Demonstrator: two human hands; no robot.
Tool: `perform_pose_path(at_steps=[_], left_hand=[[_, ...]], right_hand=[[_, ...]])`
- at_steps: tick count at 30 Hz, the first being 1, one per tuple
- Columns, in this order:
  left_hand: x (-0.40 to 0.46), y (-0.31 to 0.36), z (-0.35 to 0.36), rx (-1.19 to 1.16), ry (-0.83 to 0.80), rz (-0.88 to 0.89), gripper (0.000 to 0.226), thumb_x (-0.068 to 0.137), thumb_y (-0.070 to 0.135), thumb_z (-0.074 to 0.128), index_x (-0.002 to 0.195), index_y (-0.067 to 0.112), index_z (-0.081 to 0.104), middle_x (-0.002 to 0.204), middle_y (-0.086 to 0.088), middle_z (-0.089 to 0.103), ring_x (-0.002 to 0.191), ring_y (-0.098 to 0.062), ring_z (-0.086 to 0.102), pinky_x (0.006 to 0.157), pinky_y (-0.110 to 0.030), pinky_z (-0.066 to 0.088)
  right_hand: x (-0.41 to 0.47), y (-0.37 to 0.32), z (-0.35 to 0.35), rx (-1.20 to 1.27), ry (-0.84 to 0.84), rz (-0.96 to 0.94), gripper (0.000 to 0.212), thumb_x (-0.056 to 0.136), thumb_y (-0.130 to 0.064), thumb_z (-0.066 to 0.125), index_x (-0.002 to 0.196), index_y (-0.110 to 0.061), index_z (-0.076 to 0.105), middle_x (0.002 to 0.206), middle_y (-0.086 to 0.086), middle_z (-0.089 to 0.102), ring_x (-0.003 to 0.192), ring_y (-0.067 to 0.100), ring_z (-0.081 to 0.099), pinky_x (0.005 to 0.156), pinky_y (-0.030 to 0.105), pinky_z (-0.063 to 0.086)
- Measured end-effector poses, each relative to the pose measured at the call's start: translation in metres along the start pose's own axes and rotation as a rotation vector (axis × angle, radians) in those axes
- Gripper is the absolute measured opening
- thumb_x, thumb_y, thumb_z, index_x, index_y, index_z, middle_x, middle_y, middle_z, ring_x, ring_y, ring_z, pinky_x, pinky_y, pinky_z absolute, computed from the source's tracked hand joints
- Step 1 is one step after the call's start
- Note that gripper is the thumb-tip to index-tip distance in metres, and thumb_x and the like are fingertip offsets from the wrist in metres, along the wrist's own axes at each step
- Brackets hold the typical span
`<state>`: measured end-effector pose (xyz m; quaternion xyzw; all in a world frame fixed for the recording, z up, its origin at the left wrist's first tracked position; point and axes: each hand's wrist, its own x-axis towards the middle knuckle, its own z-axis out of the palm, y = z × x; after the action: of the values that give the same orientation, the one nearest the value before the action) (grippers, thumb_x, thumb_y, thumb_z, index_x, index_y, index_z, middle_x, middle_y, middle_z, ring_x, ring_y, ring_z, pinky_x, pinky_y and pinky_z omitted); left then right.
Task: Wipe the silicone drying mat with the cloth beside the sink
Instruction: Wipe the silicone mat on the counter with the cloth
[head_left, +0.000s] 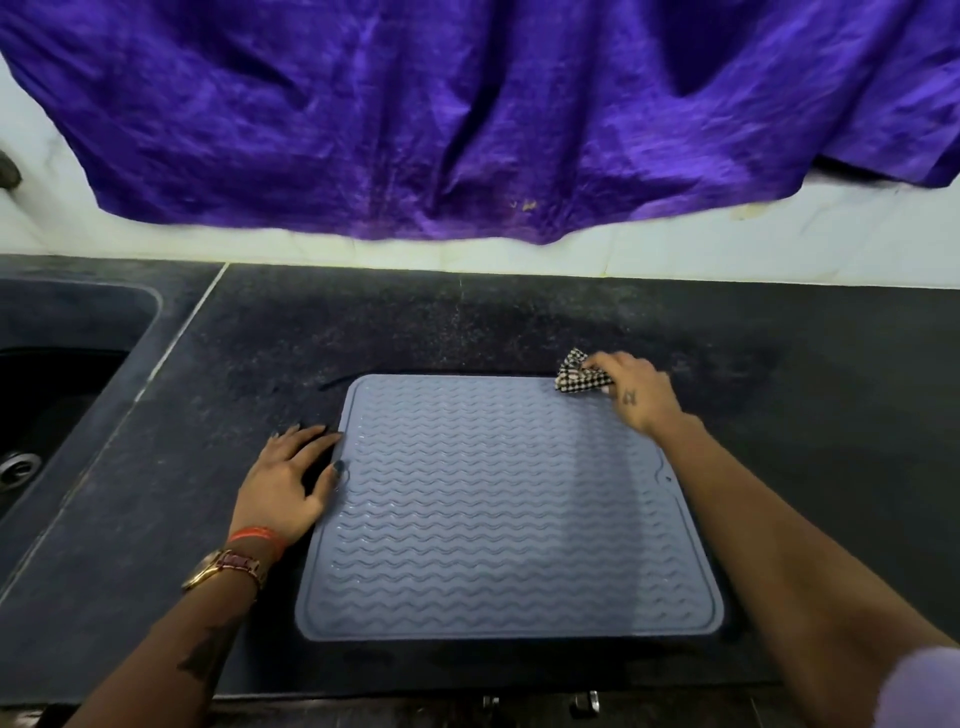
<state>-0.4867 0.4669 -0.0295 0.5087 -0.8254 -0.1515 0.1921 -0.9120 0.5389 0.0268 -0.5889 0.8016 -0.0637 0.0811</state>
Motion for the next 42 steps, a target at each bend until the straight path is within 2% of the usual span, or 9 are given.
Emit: perform_pose_path(at_steps=[3, 15, 20, 25, 32, 42], left_hand=[[0.000, 0.001, 0.000, 0.002, 0.004, -0.003, 0.063, 0.080, 0.056, 0.032, 0.124, 0.020, 0.059, 0.133, -0.006, 0.055, 0.132, -0.030, 0.039, 0.114, -0.043, 0.023], [0.000, 0.004, -0.002, 0.002, -0.004, 0.010, 0.066, 0.078, 0.055, 0.030, 0.122, 0.016, 0.060, 0.131, -0.010, 0.056, 0.130, -0.033, 0.040, 0.113, -0.045, 0.025], [-0.001, 0.005, -0.003, 0.011, -0.006, 0.018, 0.068, 0.078, 0.055, 0.028, 0.123, 0.015, 0.059, 0.132, -0.011, 0.055, 0.131, -0.034, 0.040, 0.113, -0.046, 0.025], [-0.001, 0.004, -0.003, 0.006, -0.011, 0.013, 0.054, 0.081, 0.041, 0.041, 0.125, 0.016, 0.058, 0.134, -0.011, 0.054, 0.133, -0.033, 0.038, 0.113, -0.046, 0.025], [-0.001, 0.004, -0.003, -0.007, -0.018, 0.011, 0.054, 0.080, 0.041, 0.041, 0.125, 0.016, 0.058, 0.134, -0.012, 0.053, 0.133, -0.033, 0.037, 0.115, -0.044, 0.022], [-0.003, 0.005, -0.005, -0.001, -0.031, 0.021, 0.056, 0.080, 0.041, 0.040, 0.126, 0.015, 0.057, 0.136, -0.013, 0.052, 0.133, -0.034, 0.036, 0.116, -0.044, 0.021]], right_hand=[[0.001, 0.002, 0.018, -0.016, -0.020, 0.039, 0.043, 0.095, -0.010, 0.041, 0.130, -0.035, 0.040, 0.139, 0.003, 0.042, 0.122, 0.033, 0.039, 0.097, 0.049, 0.035], [-0.040, 0.004, 0.013, 0.042, -0.037, 0.017, 0.043, 0.091, -0.008, 0.047, 0.126, -0.033, 0.046, 0.141, -0.002, 0.042, 0.121, 0.029, 0.041, 0.099, 0.044, 0.038], [-0.071, 0.002, 0.014, 0.072, -0.046, 0.021, 0.044, 0.089, -0.008, 0.050, 0.125, -0.034, 0.049, 0.138, -0.005, 0.045, 0.121, 0.028, 0.042, 0.098, 0.043, 0.039], [-0.111, -0.004, 0.018, 0.065, -0.029, 0.029, 0.045, 0.088, -0.009, 0.051, 0.125, -0.034, 0.049, 0.136, -0.007, 0.047, 0.121, 0.024, 0.042, 0.099, 0.041, 0.039], [-0.174, -0.015, 0.026, 0.084, 0.049, 0.050, 0.054, 0.078, 0.002, 0.052, 0.119, -0.033, 0.055, 0.128, -0.009, 0.053, 0.118, 0.020, 0.047, 0.093, 0.039, 0.043], [-0.234, -0.028, 0.034, 0.017, -0.007, 0.176, 0.050, 0.083, -0.012, 0.053, 0.123, -0.040, 0.046, 0.133, -0.014, 0.044, 0.120, 0.016, 0.043, 0.093, 0.035, 0.042]])
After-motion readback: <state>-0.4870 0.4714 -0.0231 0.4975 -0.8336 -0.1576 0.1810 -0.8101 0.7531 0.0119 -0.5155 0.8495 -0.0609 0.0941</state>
